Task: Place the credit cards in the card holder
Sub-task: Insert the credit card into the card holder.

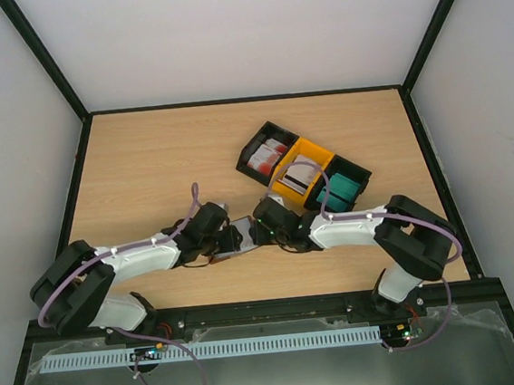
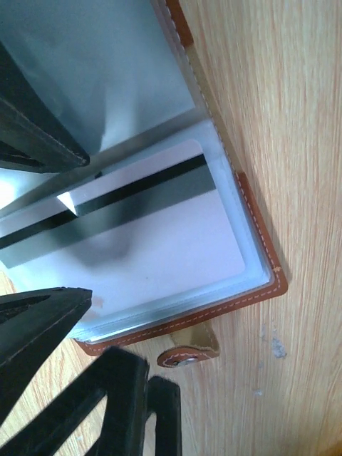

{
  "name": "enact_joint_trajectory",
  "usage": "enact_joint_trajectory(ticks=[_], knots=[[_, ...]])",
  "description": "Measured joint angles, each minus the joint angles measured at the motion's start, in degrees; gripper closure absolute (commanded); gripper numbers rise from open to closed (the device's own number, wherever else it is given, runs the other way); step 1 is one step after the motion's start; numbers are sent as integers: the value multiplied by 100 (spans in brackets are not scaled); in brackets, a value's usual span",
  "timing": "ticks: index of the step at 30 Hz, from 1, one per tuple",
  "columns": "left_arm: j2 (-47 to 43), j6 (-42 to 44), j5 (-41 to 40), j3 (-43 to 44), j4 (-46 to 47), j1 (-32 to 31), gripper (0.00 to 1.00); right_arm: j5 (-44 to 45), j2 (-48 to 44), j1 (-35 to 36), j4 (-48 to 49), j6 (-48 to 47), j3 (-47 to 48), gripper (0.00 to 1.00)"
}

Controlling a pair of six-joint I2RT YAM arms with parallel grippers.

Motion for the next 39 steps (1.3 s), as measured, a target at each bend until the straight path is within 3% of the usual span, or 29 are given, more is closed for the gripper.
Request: enact_joint_trajectory(ticks=[4,9,18,39], knots=[[-175,-52,-105,0,-240,-9,57,15,-284,0,-85,-52,0,53],[-293,-127,-208,-2,-404,-11,78,-39,-404,0,-129,-96,0,59],[-63,-164,-153,-61,-315,-11,93,-490,-404,0,-87,-168,-28,61],[11,-168,-153,-203,-13,-9,95,-1250,0,0,444,-205,-59,73]])
